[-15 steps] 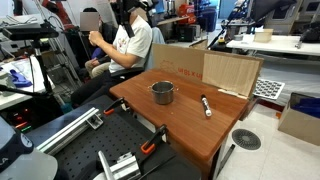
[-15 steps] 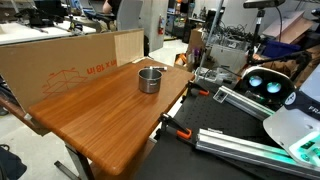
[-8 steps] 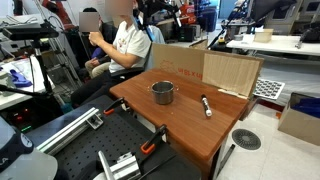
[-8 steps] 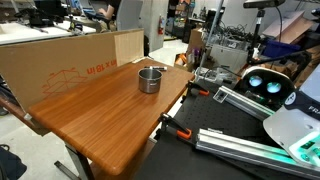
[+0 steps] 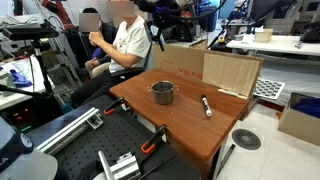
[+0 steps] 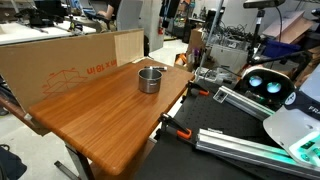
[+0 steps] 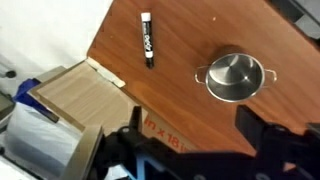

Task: Pick up the pen from the table and put it in the silver pot

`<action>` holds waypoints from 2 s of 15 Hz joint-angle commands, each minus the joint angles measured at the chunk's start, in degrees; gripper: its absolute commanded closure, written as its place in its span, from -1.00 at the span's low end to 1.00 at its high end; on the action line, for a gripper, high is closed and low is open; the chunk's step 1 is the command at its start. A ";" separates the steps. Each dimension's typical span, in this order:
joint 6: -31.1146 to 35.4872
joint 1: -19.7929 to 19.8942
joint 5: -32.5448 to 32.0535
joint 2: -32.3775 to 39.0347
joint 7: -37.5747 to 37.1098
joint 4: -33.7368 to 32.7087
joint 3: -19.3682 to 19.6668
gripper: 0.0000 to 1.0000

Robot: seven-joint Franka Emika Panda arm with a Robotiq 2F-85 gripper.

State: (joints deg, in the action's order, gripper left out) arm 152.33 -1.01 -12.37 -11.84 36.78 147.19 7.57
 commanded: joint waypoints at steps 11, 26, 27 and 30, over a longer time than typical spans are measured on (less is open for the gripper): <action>-5.01 1.66 5.33 14.75 -0.52 -8.53 -1.45 -1.00; -1.92 2.40 -19.73 25.82 -20.40 -14.37 0.14 -1.00; -2.41 3.01 -17.70 24.97 -18.38 -13.45 -0.80 -1.00; -2.41 3.02 -18.00 25.18 -18.72 -13.83 -0.74 -1.00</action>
State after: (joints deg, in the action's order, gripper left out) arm 150.14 1.09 -30.15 13.40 18.17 133.45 7.75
